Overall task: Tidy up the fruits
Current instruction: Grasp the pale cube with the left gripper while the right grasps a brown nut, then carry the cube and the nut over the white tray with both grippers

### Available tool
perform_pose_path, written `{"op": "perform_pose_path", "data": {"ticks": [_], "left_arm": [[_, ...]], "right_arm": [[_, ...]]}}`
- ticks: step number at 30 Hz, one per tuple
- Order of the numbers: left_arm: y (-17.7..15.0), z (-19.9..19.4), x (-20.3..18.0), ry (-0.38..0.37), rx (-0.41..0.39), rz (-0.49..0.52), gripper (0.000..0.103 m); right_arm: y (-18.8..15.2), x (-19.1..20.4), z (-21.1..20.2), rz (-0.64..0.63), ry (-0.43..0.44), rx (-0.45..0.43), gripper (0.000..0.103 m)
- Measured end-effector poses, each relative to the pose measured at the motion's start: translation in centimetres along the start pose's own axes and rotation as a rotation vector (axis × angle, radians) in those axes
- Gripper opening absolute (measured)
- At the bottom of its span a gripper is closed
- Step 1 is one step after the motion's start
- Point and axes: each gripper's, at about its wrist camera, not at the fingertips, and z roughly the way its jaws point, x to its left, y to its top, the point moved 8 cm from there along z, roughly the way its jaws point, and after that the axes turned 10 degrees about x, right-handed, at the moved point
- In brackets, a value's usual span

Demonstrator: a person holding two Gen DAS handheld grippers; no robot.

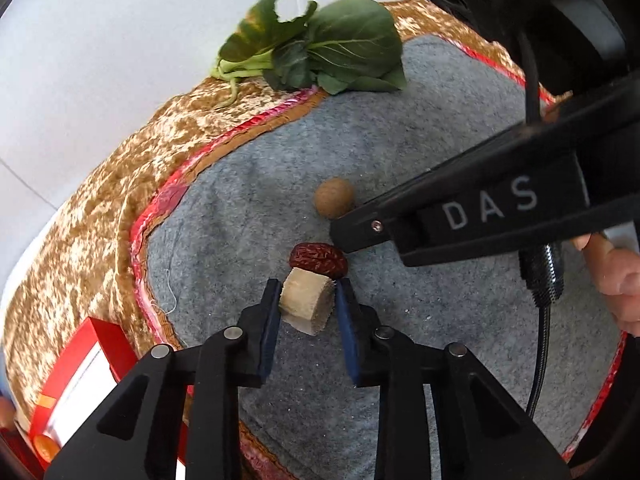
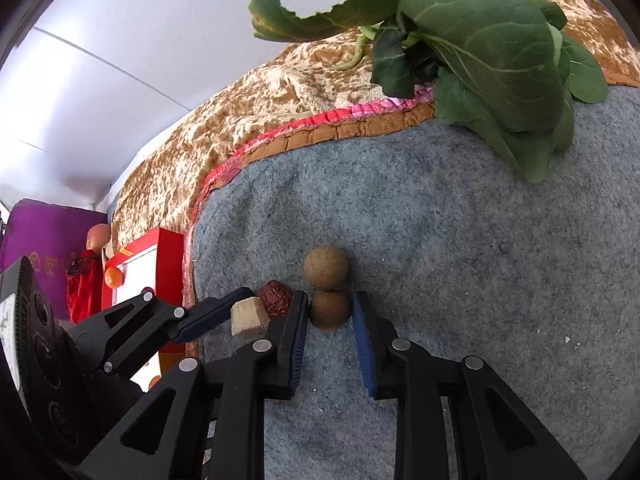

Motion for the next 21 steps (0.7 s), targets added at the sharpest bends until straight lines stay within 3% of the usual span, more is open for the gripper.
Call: {"op": "perform_pose_path", "data": {"ticks": [12,21], "left_arm": [[-1.3,-0.1,-0.5,0.002,0.049,-0.061,0.016],[-3.9,-0.9,-0.5,0.019,0.078,-0.256,0.016]], "right_arm": [[-0.6,-0.5,-0.4,0.027,0.013,0.022,0.023],[-2.5,-1.1,-1.0,-0.005,-0.041,0.052,0.023]]}}
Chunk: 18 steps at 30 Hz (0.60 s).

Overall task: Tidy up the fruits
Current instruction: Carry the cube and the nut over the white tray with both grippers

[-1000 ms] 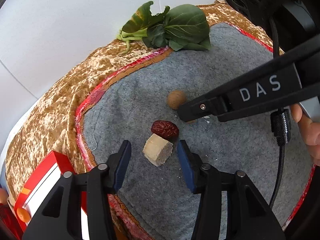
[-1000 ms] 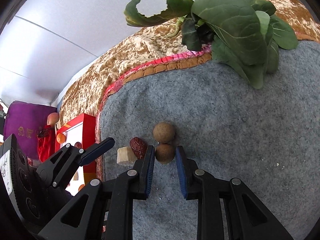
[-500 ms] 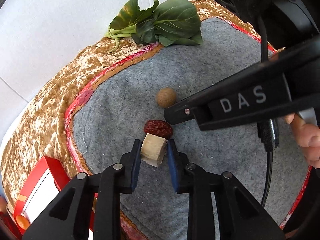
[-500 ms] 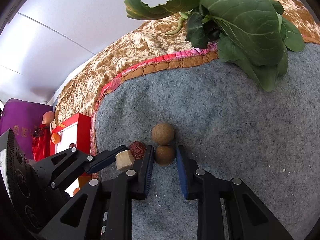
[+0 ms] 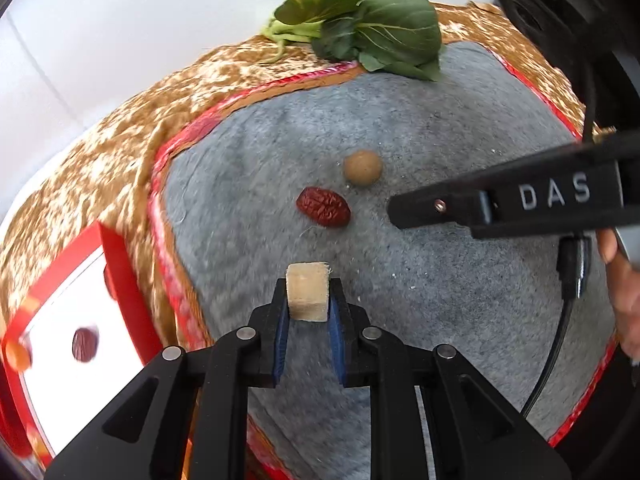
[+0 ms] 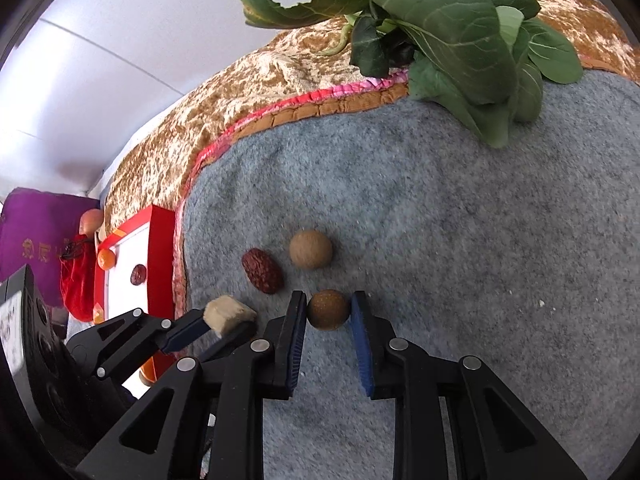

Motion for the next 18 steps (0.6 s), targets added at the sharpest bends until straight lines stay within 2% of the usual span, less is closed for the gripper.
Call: {"op": "perform_pose_path", "data": {"ticks": [5,11,18], "left_arm": [[-1.4,-1.0,-0.8,0.082,-0.023,-0.035,0.016],[-2.0,-0.4,-2.1,0.094,-0.011,-0.067,0.016],[-2.5,-0.2,-1.5,-0.007,-0.018,-0.148,0.016]], "right_arm": [[-1.3,-0.2,-0.6,-0.021,-0.009,-0.003,0.023],[-2.7,-1.5,-1.1,-0.024,-0.025,-0.003,0.023],[-3.0,-1.9,-1.0,-0.025,-0.016,0.014,0.023]]}}
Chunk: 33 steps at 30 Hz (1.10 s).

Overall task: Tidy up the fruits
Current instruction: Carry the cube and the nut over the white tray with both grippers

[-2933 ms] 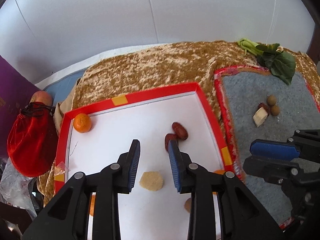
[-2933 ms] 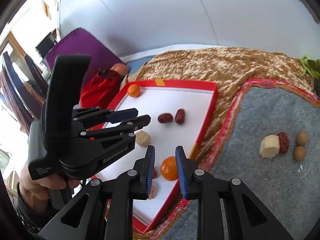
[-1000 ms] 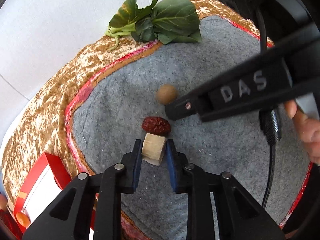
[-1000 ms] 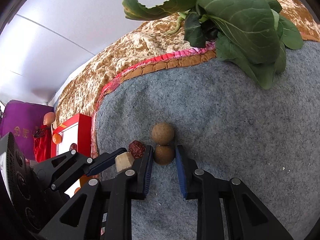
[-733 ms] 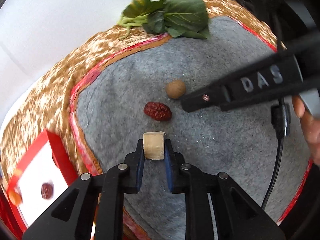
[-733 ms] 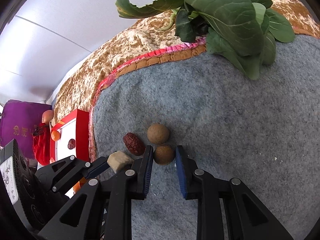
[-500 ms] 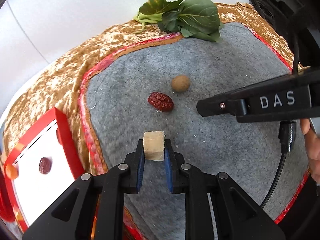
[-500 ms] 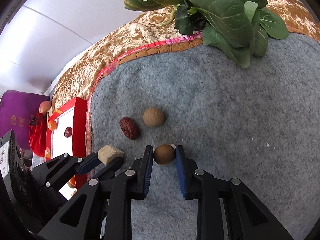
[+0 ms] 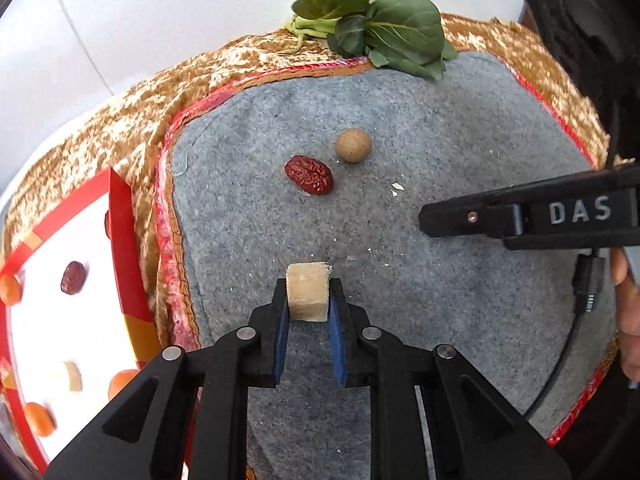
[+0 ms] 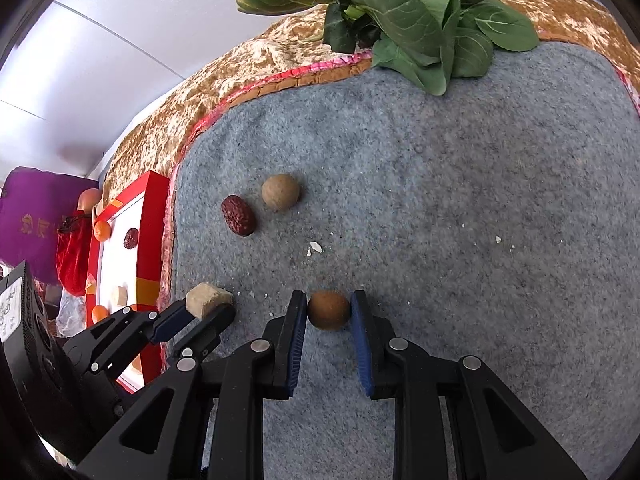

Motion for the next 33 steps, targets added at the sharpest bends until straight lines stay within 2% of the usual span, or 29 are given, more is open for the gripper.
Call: {"op": "perform_pose_path", "data": {"ticks": [4,10,14,22,25,31,33], "left_arm": [[-1.0,-0.4,1.2,-0.07,-0.015,-0.059,0.016],[-2.4,-2.0,0.3,-0.004,-0.026,-0.062,0.016],[-2.0,-1.6,0.0,0.007,-0.002,-0.086,0.016],[-0.7,-2.5,-1.2,-0.012,-0.047,-0.146,0.016],[-0.9,-3.0,-2.1,0.006,-0.06,-0.138,0.016],[-2.0,-3.0,-5.1,-0.019,-0.035,-0.083,0.016],[-1.7,-3.9,-6.1,-0.012,-0.072,-0.037,0.016]], "right_arm": [[0.3,0.0,0.6,-0.019,-0.009,0.023,0.023],[0.8,0.6,0.9,-0.044,-0.026,0.032,0.022],[-0.2,0.7,0.5,-0.072,-0.067,0.013,0.022],[-3.1,0.1,-1.0,-0.027,-0.064,-0.03,0.022],[-4.7,-1.2,-1.9,0.022,-0.035,-0.045,0.022],[-7.4,-3.6,-4.5,0.094,-0.026,-0.075,0.022],[-7.3,-3.8,-4.9,0.089,-0.029,-0.087,0.022]]}}
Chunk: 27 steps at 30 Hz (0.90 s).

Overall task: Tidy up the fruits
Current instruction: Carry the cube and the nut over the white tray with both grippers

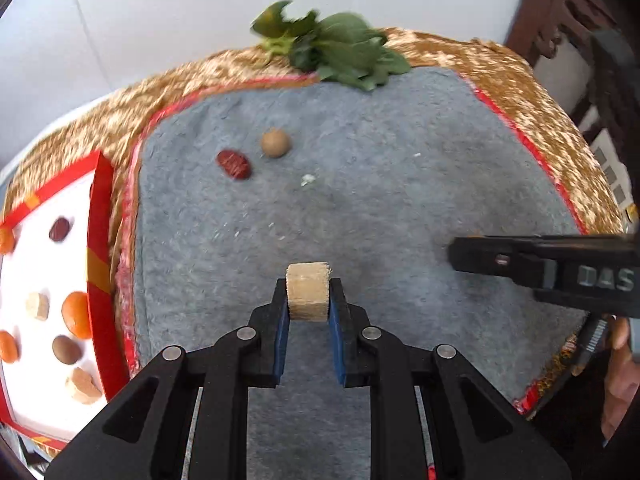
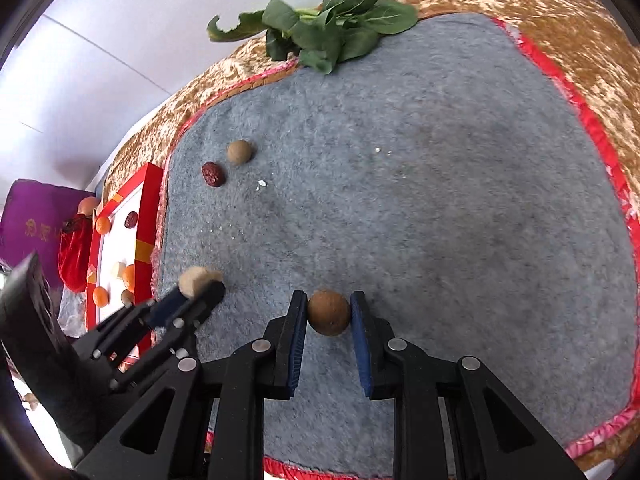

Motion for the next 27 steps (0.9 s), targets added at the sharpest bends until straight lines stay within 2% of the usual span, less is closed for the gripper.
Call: {"op": "perform_pose_path", "data": {"ticks": [3,6,11,19,27], "left_arm": [[-0.1,-1.1,-0.1,0.061,-0.049,0.051,0.016],[-0.2,-1.7,1.0,0.047,-0.063,0.023,0.016],[0.6,-3.1,2.9,0.048,-0.105,-0.047,0.016],[1.6,-5.4,2.6,0.022,-0.17,-0.056,0.016],[1.5,-6.8,1.4,-0.01,-0.198,-0.032,0.016]], "right_arm": [[0.8,-0.1,0.3,0.01,0.009,-0.014,0.022],[1.8,0.5,-0.2,0.012,0.025,-0.041,0.022],[2.8,1.9,-2.5,0.009,0.037,-0.144,0.022],[3.0,2.3,-2.6,0.034,0.092,-0.143,0.022],[2.5,2.2,-3.2,0.066,0.097,-0.168,0.022]]}}
